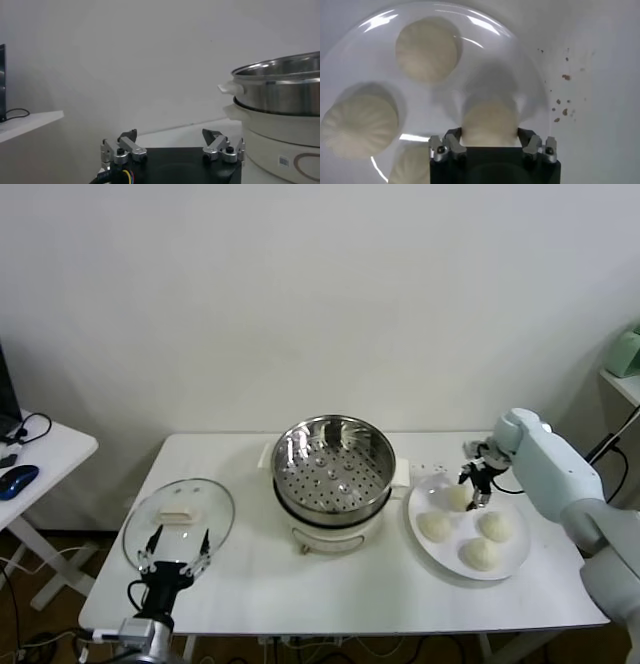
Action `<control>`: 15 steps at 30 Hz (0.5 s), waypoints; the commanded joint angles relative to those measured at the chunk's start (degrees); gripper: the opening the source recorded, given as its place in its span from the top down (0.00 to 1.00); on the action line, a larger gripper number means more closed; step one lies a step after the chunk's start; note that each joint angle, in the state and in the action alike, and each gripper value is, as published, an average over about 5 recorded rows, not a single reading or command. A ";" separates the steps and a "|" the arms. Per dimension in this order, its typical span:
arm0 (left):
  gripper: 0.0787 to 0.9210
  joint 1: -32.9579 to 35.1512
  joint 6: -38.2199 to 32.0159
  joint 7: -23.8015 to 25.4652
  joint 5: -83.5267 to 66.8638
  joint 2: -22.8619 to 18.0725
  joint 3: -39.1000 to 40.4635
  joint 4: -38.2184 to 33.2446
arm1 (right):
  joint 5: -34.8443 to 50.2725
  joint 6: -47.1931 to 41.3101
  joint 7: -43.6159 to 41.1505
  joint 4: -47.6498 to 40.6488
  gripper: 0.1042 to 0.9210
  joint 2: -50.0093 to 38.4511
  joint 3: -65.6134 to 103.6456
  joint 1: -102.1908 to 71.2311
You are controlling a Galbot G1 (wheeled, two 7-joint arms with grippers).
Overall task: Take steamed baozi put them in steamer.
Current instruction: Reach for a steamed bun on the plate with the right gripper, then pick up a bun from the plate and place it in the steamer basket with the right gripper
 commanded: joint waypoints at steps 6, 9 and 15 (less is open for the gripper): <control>0.12 -0.01 -0.01 -0.02 -0.02 0.12 -0.04 0.02 | 0.17 1.35 -0.33 1.79 0.27 -0.73 -0.55 1.16; 0.12 0.04 0.04 -0.03 -0.01 0.09 -0.04 -0.18 | 1.80 1.98 -0.88 4.44 0.27 -2.00 -2.27 2.47; 0.12 0.32 -0.05 -0.01 0.23 0.08 -0.01 -0.44 | 8.48 3.36 -2.14 13.67 0.27 -5.66 -10.53 9.35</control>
